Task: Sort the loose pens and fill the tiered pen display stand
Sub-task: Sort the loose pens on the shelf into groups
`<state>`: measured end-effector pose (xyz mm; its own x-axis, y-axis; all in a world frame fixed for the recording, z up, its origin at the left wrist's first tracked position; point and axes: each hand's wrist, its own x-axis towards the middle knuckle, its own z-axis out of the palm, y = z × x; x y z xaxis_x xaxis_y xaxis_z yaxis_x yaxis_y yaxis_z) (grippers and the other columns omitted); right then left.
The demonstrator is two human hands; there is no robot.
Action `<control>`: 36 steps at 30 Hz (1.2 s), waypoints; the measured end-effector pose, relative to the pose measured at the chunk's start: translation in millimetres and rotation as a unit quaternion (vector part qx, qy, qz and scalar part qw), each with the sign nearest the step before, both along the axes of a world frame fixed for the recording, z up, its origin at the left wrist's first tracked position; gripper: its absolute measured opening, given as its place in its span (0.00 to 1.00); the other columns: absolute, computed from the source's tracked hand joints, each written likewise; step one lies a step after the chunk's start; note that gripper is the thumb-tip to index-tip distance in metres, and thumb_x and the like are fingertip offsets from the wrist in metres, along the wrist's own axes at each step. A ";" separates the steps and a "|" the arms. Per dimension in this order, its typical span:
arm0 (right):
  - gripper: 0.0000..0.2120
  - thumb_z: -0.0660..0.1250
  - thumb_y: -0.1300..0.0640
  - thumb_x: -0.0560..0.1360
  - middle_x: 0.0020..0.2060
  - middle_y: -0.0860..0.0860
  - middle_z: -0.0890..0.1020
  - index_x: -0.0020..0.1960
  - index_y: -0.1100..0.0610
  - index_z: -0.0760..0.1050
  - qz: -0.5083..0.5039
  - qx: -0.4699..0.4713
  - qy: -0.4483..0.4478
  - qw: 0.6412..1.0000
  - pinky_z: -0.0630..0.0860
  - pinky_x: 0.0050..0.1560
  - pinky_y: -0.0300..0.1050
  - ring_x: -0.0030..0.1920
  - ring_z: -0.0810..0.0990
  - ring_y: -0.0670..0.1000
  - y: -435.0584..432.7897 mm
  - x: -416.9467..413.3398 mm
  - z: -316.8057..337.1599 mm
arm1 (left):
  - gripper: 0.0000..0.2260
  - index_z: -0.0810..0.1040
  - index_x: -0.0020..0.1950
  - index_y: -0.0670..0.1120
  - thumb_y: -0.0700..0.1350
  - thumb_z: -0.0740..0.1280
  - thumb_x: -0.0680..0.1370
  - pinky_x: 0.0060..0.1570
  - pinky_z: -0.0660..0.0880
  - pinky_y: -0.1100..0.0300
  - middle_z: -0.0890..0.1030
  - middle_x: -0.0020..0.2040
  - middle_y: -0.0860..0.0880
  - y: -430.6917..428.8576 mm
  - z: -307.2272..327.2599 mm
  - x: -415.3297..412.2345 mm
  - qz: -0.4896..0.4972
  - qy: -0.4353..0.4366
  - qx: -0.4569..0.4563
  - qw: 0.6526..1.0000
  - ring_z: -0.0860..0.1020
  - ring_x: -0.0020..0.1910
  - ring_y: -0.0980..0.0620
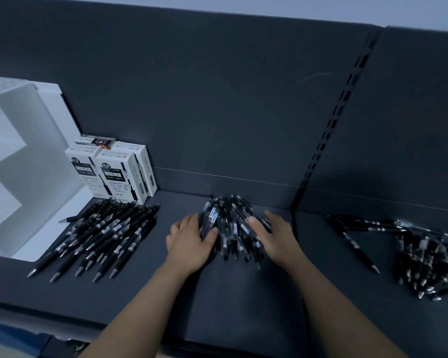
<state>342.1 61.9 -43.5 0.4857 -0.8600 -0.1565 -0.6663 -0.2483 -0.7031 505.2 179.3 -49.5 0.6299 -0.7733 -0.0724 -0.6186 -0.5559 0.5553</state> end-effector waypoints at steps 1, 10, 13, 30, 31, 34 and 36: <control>0.40 0.56 0.28 0.73 0.71 0.51 0.70 0.73 0.57 0.66 0.005 0.001 0.004 1.000 0.60 0.72 0.50 0.73 0.62 0.55 2.9 -0.7 3.8 | 0.26 0.64 0.72 0.51 0.62 0.58 0.78 0.66 0.59 0.48 0.65 0.73 0.52 0.1 0.3 -0.6 -0.004 -0.005 0.006 1.000 0.60 0.71 0.44; 0.53 0.45 0.19 0.65 0.67 0.55 0.72 0.69 0.61 0.67 -0.015 -0.028 0.070 0.997 0.62 0.71 0.53 0.70 0.64 0.57 -1.1 0.3 0.0 | 0.31 0.57 0.76 0.49 0.62 0.58 0.78 0.68 0.57 0.47 0.62 0.75 0.50 0.3 9.3 0.6 -0.001 0.007 0.027 1.000 0.58 0.72 0.44; 0.55 0.44 0.18 0.62 0.65 0.55 0.73 0.66 0.61 0.68 -0.020 -0.023 0.070 0.997 0.64 0.70 0.55 0.69 0.66 0.57 -2.8 -2.6 -1.6 | 0.32 0.55 0.77 0.49 0.63 0.57 0.78 0.69 0.56 0.47 0.59 0.76 0.50 0.5 11.8 0.6 -0.011 0.001 0.035 0.999 0.57 0.73 0.44; 0.28 0.62 0.48 0.80 0.74 0.52 0.66 0.76 0.58 0.60 -0.072 -0.156 0.052 0.984 0.57 0.72 0.40 0.73 0.63 0.51 29.4 -114.0 48.7 | 0.20 0.71 0.70 0.49 0.53 0.61 0.79 0.66 0.61 0.53 0.75 0.67 0.51 -11.0 62.3 -87.2 -0.174 -0.135 -0.130 0.967 0.69 0.67 0.47; 0.28 0.62 0.49 0.80 0.73 0.51 0.66 0.76 0.57 0.61 -0.079 -0.160 0.058 0.982 0.58 0.71 0.41 0.73 0.63 0.51 30.1 -127.5 51.9 | 0.20 0.72 0.70 0.48 0.53 0.62 0.79 0.66 0.62 0.53 0.76 0.65 0.50 -14.6 64.5 -100.0 -0.191 -0.137 -0.137 0.962 0.70 0.66 0.47; 0.24 0.63 0.52 0.79 0.69 0.52 0.72 0.73 0.58 0.65 -0.101 -0.181 0.068 0.976 0.63 0.68 0.42 0.70 0.69 0.52 26.3 -172.2 56.6 | 0.18 0.75 0.67 0.47 0.52 0.63 0.79 0.63 0.67 0.52 0.79 0.61 0.49 -28.9 67.6 -141.8 -0.235 -0.132 -0.162 0.949 0.73 0.61 0.46; 0.23 0.64 0.53 0.79 0.68 0.52 0.74 0.72 0.58 0.68 -0.116 -0.187 0.083 0.972 0.65 0.66 0.41 0.68 0.71 0.53 20.0 -206.0 56.5 | 0.18 0.75 0.66 0.48 0.53 0.62 0.79 0.62 0.69 0.53 0.79 0.60 0.51 -39.4 67.0 -172.9 -0.256 -0.117 -0.167 0.945 0.73 0.60 0.48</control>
<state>136.1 81.8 12.9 0.2671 -0.9551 0.1282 -0.8309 -0.2957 -0.4713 332.3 140.0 17.4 0.1349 -0.9362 0.3246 -0.8870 0.0319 0.4606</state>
